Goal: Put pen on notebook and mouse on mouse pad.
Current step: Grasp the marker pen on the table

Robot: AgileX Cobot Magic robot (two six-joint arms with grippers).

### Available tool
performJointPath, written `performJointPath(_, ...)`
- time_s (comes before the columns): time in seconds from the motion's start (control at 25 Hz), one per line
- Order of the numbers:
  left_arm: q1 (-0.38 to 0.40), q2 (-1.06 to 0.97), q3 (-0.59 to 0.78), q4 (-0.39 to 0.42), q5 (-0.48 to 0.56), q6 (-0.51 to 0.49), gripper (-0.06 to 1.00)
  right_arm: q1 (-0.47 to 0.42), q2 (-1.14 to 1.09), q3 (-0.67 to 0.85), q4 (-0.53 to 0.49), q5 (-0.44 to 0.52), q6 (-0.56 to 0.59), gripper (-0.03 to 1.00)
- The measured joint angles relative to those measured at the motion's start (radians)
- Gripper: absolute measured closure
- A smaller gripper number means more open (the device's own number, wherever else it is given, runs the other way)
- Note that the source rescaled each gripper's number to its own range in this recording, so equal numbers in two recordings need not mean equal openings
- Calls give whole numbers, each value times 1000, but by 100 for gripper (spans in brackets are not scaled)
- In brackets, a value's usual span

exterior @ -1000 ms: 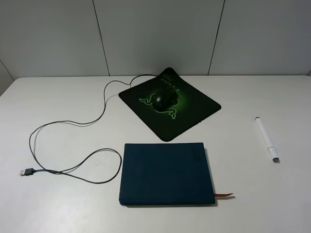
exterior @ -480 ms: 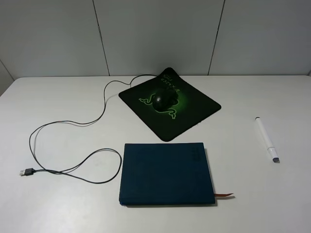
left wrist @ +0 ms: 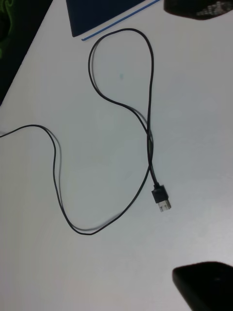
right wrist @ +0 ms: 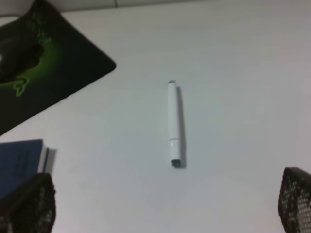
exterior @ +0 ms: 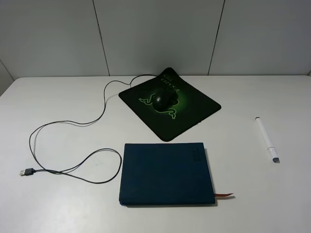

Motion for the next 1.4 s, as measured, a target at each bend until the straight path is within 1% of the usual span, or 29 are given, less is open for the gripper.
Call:
performJointPath(0.04,0,0,0,0,0,0,-6,0,71,-39,4,5,0,-3)
performJointPath(0.48,0,0,0,0,0,0,-6,0,684,-226,28,2,0,-3)
performJointPath(0.72,0,0,0,0,0,0,-6,0,984,-345,24,-42,0,-3)
performJointPath(0.92,0,0,0,0,0,0,-6,0,1166,-423,20,-51,-18,-3)
performJointPath(1.16,0,0,0,0,0,0,-6,0,1311,-472,25,-124,-20,-3)
performJointPath(1.28,0,0,0,0,0,0,-6,0,1351,-477,25,-145,-21,-3)
performJointPath(1.4,0,0,0,0,0,0,-6,41,1435,-477,9,-186,-26,-3)
